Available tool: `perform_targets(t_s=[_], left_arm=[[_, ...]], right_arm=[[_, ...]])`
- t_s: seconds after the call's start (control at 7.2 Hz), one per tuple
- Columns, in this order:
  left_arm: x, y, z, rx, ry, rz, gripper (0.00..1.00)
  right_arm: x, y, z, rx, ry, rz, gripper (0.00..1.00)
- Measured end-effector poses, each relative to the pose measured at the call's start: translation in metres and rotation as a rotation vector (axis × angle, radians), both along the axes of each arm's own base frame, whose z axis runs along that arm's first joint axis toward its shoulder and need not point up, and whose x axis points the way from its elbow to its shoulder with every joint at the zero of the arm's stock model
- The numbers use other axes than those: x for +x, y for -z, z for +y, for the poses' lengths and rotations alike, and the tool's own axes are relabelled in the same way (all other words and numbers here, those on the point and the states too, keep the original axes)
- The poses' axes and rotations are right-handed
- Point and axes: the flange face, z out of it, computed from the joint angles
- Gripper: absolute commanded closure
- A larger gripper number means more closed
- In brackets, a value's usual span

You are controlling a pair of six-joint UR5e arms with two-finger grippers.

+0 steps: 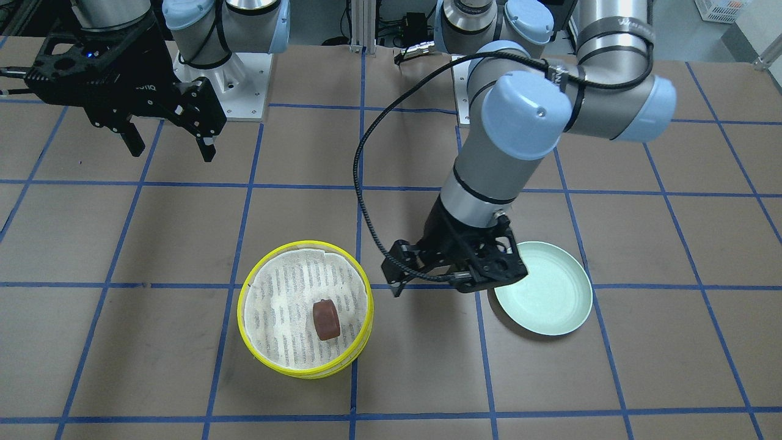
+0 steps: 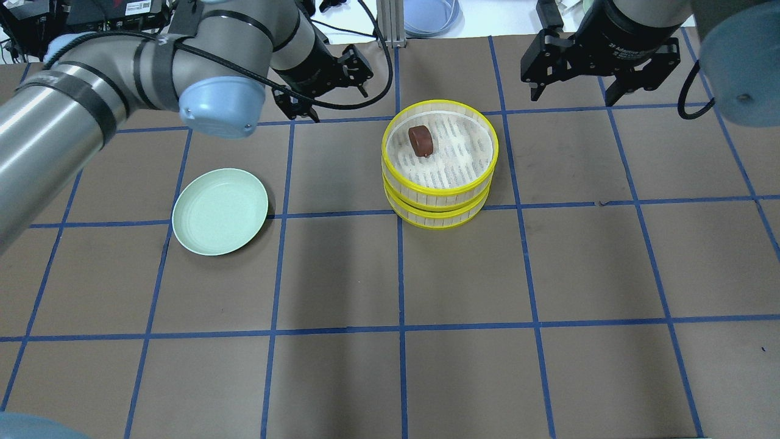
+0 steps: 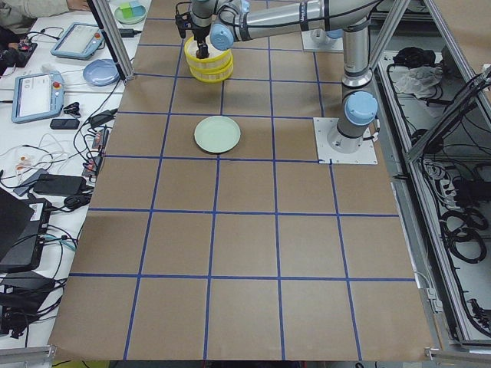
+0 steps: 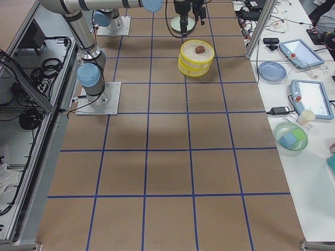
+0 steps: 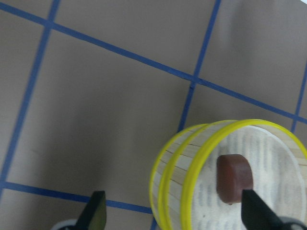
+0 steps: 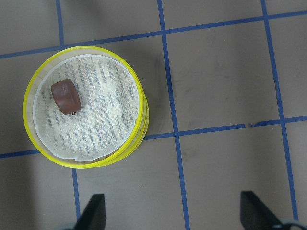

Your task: Stack buns with steamer

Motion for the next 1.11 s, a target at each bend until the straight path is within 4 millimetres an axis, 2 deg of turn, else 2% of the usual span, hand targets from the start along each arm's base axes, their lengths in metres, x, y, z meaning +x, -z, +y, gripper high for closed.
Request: perform_targets(t_s=[0.42,0.56,0.69,0.83,1.11], left_arm=[[0.084,-0.066,0.034,0.021,0.090,-0.202,0.00],[0.108,-0.085,0.047,0.031,0.117,-0.241,0.00],[0.125,-0.103,0.064,0.049,0.133,-0.282,0.00],[0.132,-0.116,0.082,0.075,0.141,-0.303,0.00],[0.127,-0.132,0.110,0.101,0.152,-0.263,0.00]], right_arm=[[0.000,0.004,0.002,0.033,0.001,0.001,0.00],[0.000,0.004,0.003,0.035,0.002,0.003,0.00],[-0.001,0.004,0.003,0.037,0.002,0.002,0.00],[0.000,0.005,0.003,0.037,0.002,0.001,0.00],[0.000,0.005,0.002,0.038,0.002,0.002,0.00]])
